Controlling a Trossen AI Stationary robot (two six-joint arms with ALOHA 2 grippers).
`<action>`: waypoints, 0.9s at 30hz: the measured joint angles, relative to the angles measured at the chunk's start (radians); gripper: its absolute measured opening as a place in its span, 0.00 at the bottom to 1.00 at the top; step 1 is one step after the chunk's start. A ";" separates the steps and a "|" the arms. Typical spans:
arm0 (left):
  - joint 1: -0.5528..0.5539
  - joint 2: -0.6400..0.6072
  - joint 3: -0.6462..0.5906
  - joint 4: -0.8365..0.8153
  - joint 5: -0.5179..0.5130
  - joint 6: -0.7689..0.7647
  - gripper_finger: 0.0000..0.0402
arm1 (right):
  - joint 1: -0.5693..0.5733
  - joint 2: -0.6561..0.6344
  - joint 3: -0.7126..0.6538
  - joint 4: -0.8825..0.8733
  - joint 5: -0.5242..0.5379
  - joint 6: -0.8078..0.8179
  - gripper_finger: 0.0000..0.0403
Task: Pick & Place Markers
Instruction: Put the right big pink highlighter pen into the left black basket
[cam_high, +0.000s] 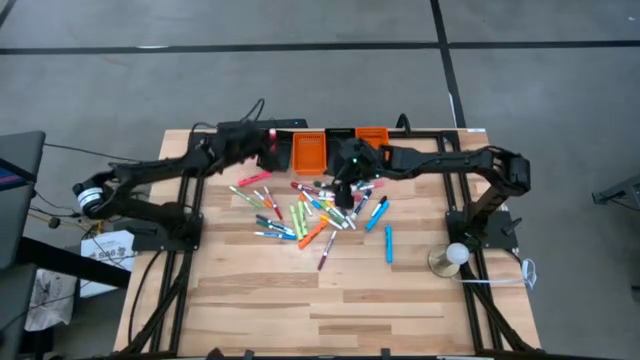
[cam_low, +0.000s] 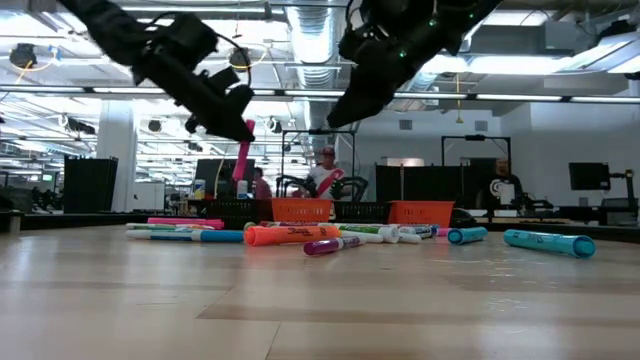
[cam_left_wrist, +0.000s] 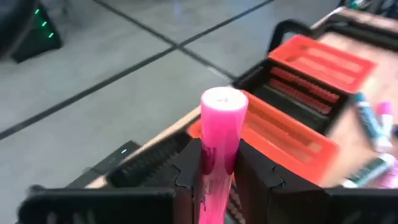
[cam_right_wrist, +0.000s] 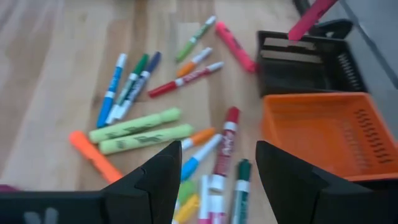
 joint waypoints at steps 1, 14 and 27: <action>0.011 0.020 0.034 -0.030 0.000 0.000 0.17 | -0.010 0.000 0.000 0.001 0.000 -0.009 0.49; 0.163 0.360 0.294 -0.243 0.066 -0.052 0.17 | -0.108 0.000 0.000 0.003 -0.002 -0.092 0.48; 0.183 0.390 0.306 -0.279 0.188 -0.052 0.19 | -0.136 0.000 0.000 0.007 -0.003 -0.123 0.48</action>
